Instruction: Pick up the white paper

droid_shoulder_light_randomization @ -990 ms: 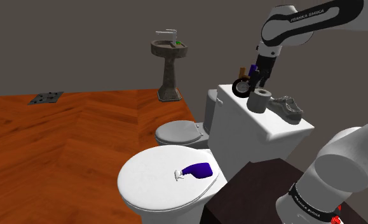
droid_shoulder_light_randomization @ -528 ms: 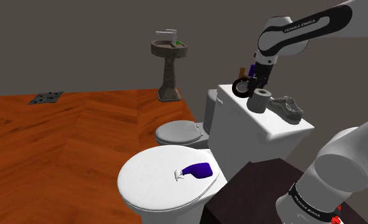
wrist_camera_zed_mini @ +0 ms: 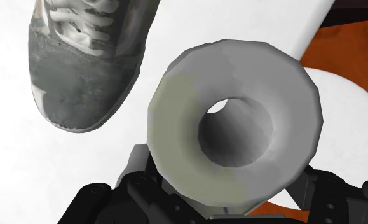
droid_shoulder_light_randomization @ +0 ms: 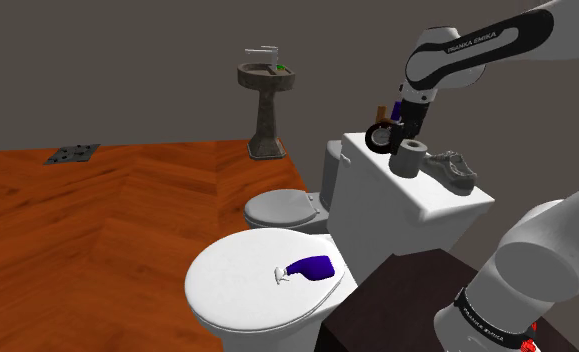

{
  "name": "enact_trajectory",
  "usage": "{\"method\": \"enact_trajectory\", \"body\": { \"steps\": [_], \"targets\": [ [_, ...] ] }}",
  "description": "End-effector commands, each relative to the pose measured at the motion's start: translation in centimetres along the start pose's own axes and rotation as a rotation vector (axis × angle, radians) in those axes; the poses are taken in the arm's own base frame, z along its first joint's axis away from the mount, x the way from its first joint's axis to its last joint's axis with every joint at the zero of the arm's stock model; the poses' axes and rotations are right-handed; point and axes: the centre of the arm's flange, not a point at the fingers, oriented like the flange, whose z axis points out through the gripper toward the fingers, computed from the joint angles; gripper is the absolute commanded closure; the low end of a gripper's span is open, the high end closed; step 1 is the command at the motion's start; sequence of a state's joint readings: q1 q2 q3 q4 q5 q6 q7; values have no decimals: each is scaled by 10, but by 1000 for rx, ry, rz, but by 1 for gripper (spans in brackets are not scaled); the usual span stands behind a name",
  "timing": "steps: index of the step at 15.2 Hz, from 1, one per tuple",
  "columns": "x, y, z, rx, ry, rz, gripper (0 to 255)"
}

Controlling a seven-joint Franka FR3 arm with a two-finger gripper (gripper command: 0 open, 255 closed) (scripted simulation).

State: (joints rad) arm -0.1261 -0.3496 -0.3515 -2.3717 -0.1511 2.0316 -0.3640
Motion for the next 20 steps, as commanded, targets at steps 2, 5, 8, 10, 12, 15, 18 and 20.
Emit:
{"method": "enact_trajectory", "body": {
  "steps": [2,5,8,10,12,15,18,20],
  "targets": [
    [0,-1,2,3,-6,-2,255],
    [0,0,-9,3,-6,-2,255],
    [0,1,-25,3,-6,-2,255],
    [0,1,-35,3,-6,-2,255],
    [0,1,-46,3,-6,-2,255],
    [0,1,-62,3,-6,-2,255],
    [0,1,-77,3,-6,-2,255],
    [0,1,-78,3,-6,-2,255]
  ]
}}
